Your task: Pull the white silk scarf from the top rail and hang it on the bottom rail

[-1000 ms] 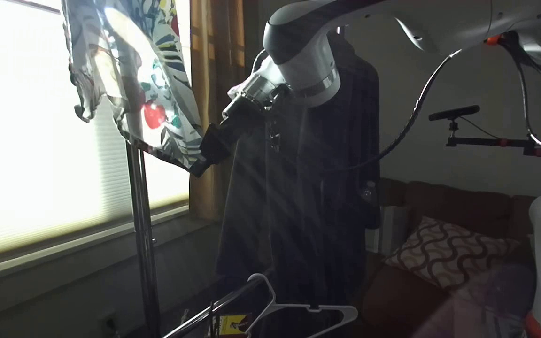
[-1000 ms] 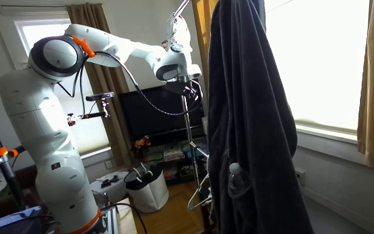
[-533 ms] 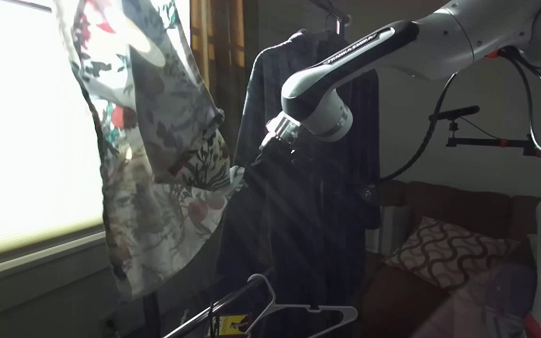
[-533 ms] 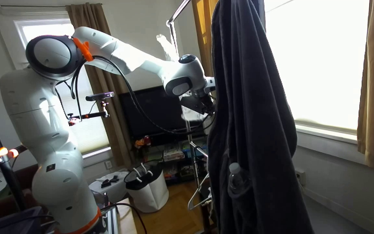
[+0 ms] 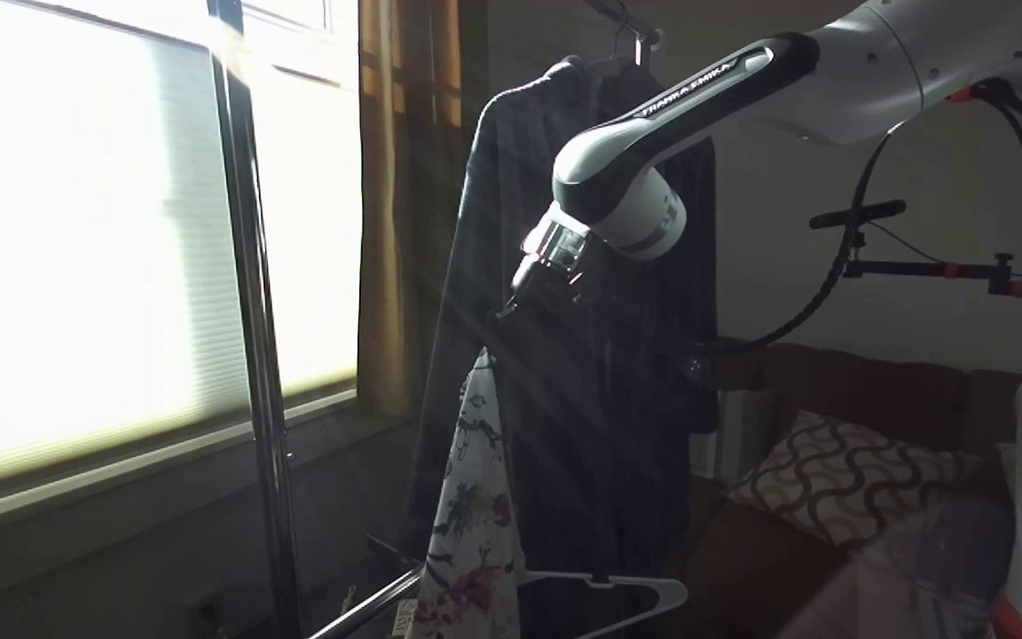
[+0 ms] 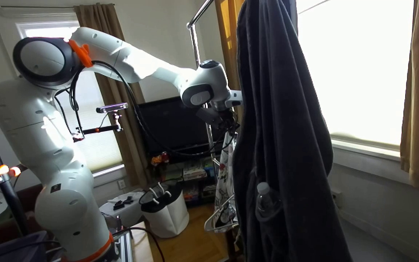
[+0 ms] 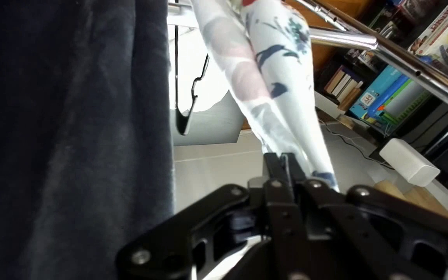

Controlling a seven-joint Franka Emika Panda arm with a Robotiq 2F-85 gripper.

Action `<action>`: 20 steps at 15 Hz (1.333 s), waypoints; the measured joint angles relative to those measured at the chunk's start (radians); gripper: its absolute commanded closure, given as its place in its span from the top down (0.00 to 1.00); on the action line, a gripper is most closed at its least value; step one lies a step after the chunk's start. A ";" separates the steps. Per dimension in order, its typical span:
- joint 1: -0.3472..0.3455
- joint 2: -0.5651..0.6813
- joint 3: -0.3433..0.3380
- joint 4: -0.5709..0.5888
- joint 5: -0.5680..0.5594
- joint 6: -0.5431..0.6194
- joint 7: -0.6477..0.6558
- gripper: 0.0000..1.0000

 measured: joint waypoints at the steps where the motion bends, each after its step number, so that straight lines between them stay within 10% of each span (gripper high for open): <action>1: 0.001 0.000 0.000 0.001 0.000 0.003 0.000 0.01; 10: 0.130 -0.143 0.056 0.073 0.347 0.209 -0.028 0.04; 20: 0.145 -0.168 0.090 0.188 0.437 0.438 0.088 0.01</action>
